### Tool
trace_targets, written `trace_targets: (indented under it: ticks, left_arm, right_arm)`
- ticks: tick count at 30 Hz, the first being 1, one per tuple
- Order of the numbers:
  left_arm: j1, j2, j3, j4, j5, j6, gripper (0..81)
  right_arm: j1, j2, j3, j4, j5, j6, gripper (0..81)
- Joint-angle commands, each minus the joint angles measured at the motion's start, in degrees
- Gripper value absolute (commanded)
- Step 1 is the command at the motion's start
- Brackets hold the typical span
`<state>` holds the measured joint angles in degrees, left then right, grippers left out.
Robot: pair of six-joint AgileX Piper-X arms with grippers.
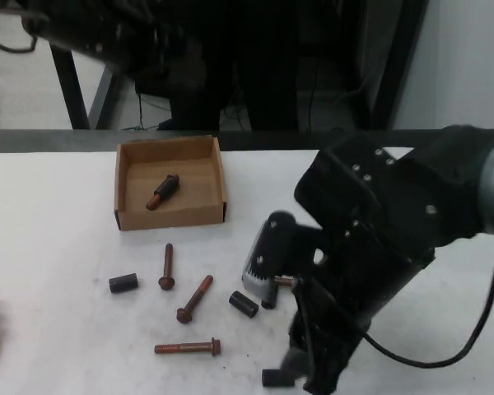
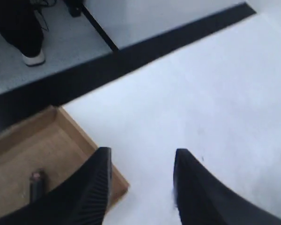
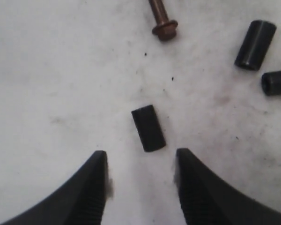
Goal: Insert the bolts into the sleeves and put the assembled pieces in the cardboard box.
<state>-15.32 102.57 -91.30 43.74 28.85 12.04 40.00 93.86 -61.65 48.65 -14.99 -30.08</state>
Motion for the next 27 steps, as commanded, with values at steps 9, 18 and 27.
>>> trace_targets:
  ticks: [9,18,27]
  left_arm:
    - [-3.77,-4.46,1.6,33.37,-6.07,25.01,40.5]
    - [-7.02,-8.59,5.43,35.65,-6.43,26.39,40.5]
    - [-8.88,-13.21,25.06,25.67,-2.33,22.64,38.7]
  right_arm:
    - [5.67,6.81,-1.35,4.15,4.45,-6.4,44.6]
    - [8.55,8.64,-2.38,2.63,11.56,-7.53,44.6]
    - [8.55,8.64,-2.38,-2.18,14.2,-7.13,44.6]
